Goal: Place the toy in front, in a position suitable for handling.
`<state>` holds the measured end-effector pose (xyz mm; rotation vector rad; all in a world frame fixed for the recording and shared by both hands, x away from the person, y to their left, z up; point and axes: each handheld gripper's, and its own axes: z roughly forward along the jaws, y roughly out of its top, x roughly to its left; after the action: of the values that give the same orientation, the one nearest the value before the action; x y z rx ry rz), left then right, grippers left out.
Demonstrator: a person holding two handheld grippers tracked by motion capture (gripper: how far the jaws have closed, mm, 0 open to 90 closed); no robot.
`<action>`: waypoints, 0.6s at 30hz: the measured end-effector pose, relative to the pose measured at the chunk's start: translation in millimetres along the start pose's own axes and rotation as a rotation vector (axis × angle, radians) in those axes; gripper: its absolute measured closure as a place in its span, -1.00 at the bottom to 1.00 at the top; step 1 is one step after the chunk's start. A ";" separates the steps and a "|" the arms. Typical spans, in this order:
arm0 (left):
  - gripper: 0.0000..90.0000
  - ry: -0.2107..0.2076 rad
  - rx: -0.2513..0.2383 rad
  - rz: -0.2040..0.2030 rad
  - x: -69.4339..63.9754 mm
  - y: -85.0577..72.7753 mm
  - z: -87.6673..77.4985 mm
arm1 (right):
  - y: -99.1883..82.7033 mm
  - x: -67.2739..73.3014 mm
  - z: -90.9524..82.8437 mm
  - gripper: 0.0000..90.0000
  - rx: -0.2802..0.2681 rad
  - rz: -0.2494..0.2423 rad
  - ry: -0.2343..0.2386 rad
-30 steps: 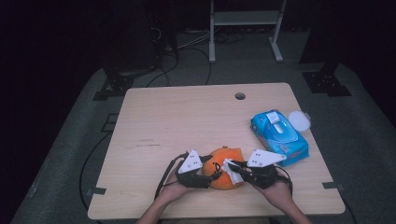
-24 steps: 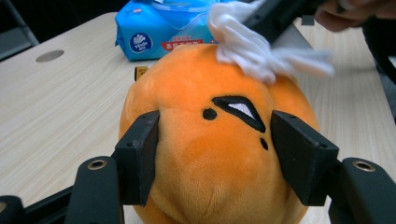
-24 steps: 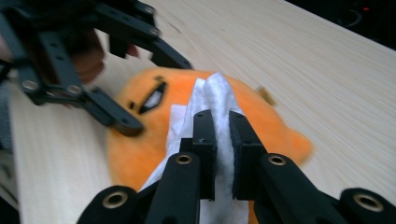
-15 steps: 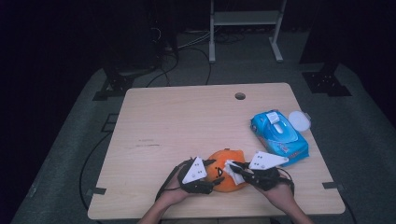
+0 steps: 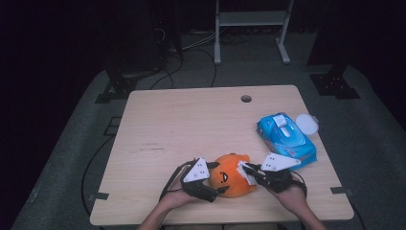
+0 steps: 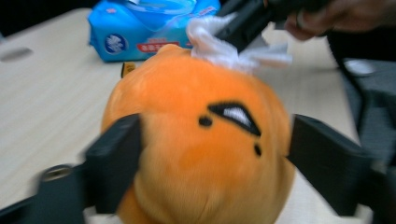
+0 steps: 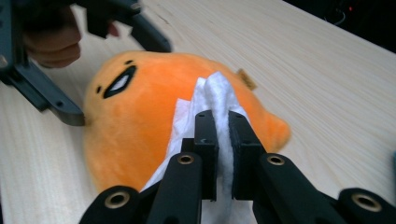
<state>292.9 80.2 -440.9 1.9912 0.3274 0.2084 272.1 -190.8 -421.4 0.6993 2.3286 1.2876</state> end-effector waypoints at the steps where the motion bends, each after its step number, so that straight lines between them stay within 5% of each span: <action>1: -0.73 0.011 -0.007 -0.019 2.6 0.8 -1.4 | 1.2 3.7 0.6 0.84 -0.011 -0.013 0.004; 7: -0.38 0.050 -0.009 -0.006 3.3 -6.7 -0.5 | 8.1 18.5 3.6 0.84 -0.037 -0.075 0.047; 15: -0.29 0.071 -0.009 -0.028 4.9 -11.9 1.0 | -5.3 -11.5 -2.2 0.84 -0.013 0.056 0.029; 18: -0.29 0.076 -0.012 -0.025 5.0 -13.1 0.7 | -9.0 -15.9 -4.3 0.84 0.002 0.069 0.013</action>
<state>296.1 86.5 -453.1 1.9697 0.3990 0.2700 280.3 -207.2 -425.5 0.7811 2.3348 1.3232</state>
